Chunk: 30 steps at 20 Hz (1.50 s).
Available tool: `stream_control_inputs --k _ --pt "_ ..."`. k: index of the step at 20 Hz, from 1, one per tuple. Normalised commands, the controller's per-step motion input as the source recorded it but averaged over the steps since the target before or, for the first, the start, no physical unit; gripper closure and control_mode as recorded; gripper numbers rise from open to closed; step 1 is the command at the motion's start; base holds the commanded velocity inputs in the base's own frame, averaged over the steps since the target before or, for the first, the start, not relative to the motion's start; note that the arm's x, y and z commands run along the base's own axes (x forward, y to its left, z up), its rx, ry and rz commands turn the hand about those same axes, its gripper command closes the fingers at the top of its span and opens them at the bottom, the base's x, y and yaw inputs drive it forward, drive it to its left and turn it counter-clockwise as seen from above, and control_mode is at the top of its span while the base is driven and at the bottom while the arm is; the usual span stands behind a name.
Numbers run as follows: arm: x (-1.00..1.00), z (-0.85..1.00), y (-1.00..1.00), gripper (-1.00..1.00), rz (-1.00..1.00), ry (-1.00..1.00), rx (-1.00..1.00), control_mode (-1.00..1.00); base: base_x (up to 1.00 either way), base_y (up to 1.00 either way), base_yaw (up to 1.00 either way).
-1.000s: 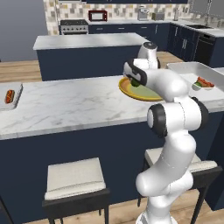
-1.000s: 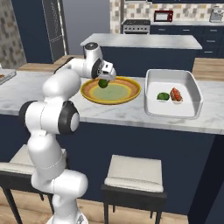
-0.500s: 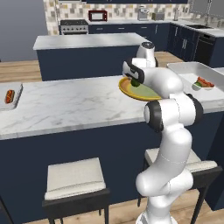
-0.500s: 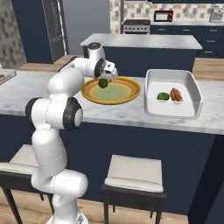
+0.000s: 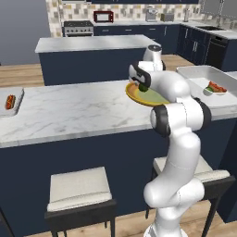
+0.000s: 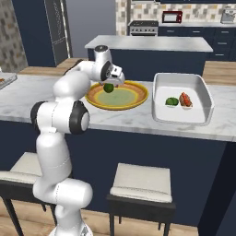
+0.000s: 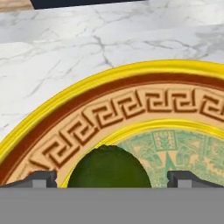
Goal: Place one cooked food and one vegetable from the large plate to each tupperware container.
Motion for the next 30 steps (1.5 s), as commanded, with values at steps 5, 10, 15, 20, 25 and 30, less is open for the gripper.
stream_control_inputs --k 5,10,15,20,25,30 --pt "0.10 -0.12 0.00 -1.00 0.00 0.06 0.00 -1.00 0.00 0.00 0.00" --pt "0.00 -0.15 0.00 -1.00 0.00 0.08 0.00 -1.00 0.00 0.00 0.00" --pt "0.00 -0.06 0.00 -1.00 0.00 0.09 0.00 -1.00 0.00 0.00 0.00" --pt "0.00 -0.18 0.00 1.00 0.00 0.16 0.00 -1.00 0.00 0.00 0.00" --pt "0.00 -0.05 0.00 1.00 0.00 0.05 0.00 -1.00 0.00 0.00 0.00" --pt "0.00 0.00 0.00 1.00 0.00 -0.01 0.00 -1.00 0.00 0.00 0.00"
